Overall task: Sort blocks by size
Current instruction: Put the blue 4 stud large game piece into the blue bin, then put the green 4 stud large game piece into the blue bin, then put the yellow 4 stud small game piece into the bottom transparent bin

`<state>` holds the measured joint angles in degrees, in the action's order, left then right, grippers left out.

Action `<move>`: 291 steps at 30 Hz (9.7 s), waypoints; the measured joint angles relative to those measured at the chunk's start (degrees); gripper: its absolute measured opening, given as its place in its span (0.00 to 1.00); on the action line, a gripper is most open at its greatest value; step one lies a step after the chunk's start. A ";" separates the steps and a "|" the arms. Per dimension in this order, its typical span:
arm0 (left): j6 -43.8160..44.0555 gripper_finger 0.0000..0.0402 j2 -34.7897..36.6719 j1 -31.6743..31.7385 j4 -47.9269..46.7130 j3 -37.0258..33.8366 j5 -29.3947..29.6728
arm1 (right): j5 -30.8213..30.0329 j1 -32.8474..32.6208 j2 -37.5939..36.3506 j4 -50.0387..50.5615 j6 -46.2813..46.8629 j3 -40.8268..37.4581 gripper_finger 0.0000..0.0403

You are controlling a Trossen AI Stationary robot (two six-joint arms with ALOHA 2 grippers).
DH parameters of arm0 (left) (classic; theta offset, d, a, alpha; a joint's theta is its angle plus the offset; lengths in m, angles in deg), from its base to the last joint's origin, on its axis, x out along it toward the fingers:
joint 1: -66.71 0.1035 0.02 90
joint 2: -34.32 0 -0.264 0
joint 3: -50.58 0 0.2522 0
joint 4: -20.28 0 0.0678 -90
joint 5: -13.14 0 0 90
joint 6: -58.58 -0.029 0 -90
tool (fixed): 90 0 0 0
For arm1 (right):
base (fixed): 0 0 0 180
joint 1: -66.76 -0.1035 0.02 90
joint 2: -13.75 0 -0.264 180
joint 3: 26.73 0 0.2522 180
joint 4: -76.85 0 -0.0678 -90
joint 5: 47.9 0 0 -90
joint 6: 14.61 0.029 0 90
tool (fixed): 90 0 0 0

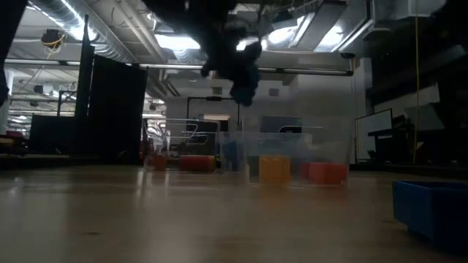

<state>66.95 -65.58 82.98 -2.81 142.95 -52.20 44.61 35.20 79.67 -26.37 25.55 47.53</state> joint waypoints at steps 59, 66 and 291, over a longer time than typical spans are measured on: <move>0.62 0.33 -13.22 9.61 12.17 0.00 -5.63 | -10.90 -22.58 18.36 -7.14 31.58 -19.06 0.51; 0.53 0.33 -13.13 8.64 12.44 0.00 -5.85 | -11.49 -22.48 23.89 -7.32 31.33 -19.43 0.36; 83.97 0.65 7.62 -59.46 -44.07 -15.39 -46.83 | -10.40 11.69 19.79 -15.31 -50.27 14.57 0.55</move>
<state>150.92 -57.96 23.51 -46.87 127.56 -99.03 34.20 46.89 99.46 -41.68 -24.72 62.10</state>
